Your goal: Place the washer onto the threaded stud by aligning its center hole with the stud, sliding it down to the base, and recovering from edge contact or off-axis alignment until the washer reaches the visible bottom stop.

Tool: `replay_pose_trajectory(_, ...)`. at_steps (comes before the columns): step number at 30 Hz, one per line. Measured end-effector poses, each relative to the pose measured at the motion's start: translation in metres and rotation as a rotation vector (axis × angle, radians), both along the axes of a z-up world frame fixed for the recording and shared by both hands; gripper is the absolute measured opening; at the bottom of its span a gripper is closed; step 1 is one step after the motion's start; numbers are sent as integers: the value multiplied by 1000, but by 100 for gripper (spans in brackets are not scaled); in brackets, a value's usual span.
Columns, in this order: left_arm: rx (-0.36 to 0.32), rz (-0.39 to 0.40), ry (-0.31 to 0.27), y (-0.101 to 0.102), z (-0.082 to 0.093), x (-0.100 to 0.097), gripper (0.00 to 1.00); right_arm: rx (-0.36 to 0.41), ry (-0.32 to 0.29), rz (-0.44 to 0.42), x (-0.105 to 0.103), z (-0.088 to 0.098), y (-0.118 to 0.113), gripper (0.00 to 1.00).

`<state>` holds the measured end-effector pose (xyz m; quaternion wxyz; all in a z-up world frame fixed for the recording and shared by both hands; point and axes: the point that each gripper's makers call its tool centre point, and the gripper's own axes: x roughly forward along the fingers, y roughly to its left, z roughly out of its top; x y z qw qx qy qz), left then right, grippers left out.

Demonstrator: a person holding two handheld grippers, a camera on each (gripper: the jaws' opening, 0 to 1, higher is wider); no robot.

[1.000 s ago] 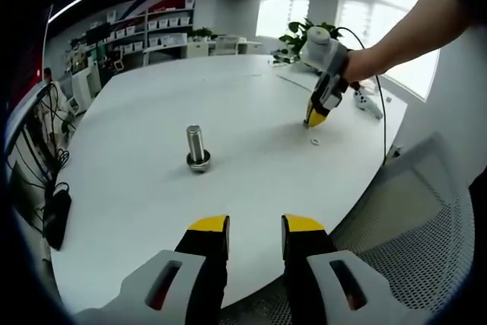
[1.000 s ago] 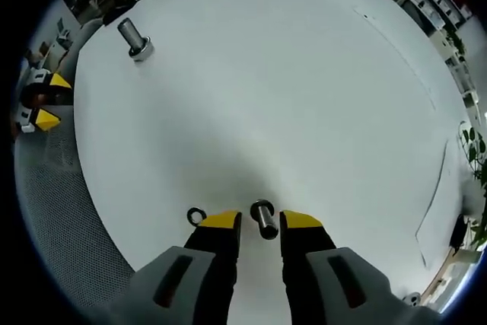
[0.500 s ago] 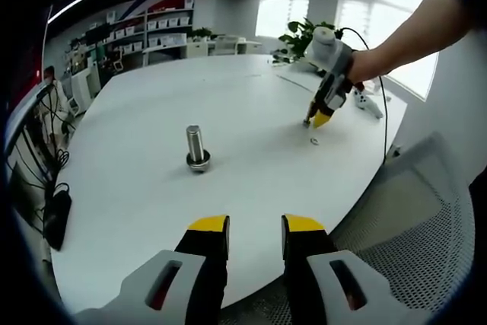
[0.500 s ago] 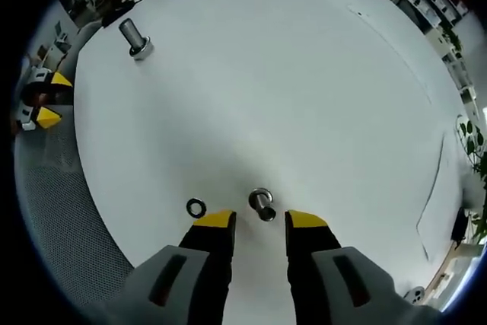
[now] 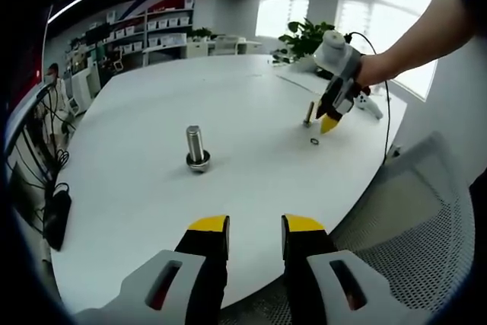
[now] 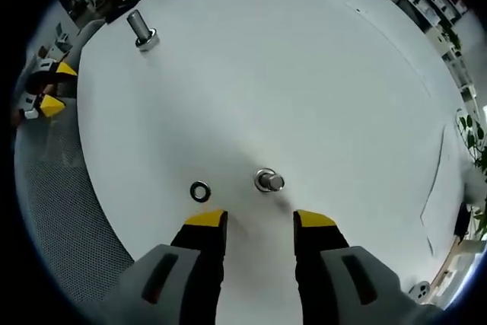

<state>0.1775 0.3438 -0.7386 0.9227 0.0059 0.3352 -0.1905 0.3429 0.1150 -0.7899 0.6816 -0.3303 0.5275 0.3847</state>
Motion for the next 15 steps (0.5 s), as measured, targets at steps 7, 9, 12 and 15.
replay_pose_trajectory(7,-1,1,-2,0,0,0,25,15,7,22,-10,-1,4,43)
replay_pose_trajectory(9,0,1,0,0,0,0,25,22,7,26,-13,0,6,44)
replay_pose_trajectory(12,-1,2,-2,0,0,0,25,32,9,33,-16,0,8,46)
replay_pose_trajectory(15,0,2,-1,1,0,0,25,34,11,47,-20,-2,11,47)
